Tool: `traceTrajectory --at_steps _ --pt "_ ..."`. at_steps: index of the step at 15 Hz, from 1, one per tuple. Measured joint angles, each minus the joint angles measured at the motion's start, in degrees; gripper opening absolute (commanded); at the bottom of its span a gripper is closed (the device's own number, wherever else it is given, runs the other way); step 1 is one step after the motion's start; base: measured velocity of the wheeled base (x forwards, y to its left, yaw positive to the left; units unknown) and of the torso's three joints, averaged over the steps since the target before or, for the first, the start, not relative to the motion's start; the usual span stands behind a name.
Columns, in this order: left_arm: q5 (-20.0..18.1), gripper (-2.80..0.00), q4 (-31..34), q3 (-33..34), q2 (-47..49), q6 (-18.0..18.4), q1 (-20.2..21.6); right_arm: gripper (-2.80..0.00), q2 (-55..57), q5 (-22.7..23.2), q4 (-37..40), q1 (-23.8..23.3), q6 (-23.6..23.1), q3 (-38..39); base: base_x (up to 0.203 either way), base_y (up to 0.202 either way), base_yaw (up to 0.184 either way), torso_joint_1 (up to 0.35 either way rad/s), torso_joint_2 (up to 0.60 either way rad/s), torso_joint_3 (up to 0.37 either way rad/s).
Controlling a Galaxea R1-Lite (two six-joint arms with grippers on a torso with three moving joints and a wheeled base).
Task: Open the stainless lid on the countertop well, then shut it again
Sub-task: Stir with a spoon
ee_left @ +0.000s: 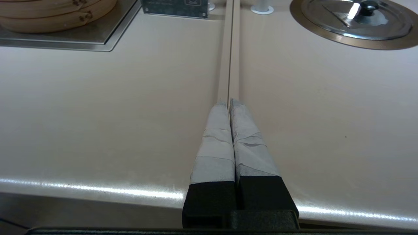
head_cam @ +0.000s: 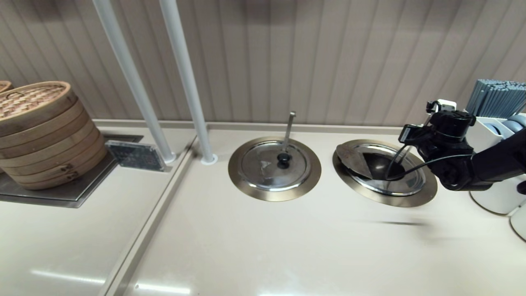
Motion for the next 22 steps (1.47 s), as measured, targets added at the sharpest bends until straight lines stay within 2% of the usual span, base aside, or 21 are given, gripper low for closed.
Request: traceTrajectory --at_steps 5,7,10,12,17,22 --pt "0.0 -2.80 0.0 0.0 0.0 0.0 0.0 -2.80 -0.3 0.1 0.8 2.8 5.6 -0.7 0.000 0.000 0.000 0.000 0.00 0.000" --pt "0.0 -2.80 0.0 0.0 0.0 0.0 0.0 -2.80 -1.8 0.4 3.3 2.6 3.8 0.6 0.000 0.000 0.000 0.000 0.00 0.000" --pt "0.0 -2.80 0.0 0.0 0.0 0.0 0.0 -2.80 -2.8 0.4 3.7 -0.5 0.2 1.4 0.000 0.000 0.000 0.000 0.00 0.000" --pt "0.0 -2.80 0.0 0.0 0.0 0.0 0.0 -2.80 -2.4 0.2 3.2 -0.8 -0.5 1.0 0.000 0.000 0.000 0.000 0.00 0.000" --pt "0.0 -2.80 0.0 0.0 0.0 0.0 0.0 -2.80 1.4 -1.4 -1.0 0.8 0.2 -3.0 0.000 0.000 0.000 0.000 0.00 0.000" --pt "0.0 -2.80 0.0 0.0 0.0 0.0 0.0 -2.80 1.6 -1.2 -1.2 3.3 2.4 -2.0 0.000 0.000 0.000 0.000 0.00 0.000"
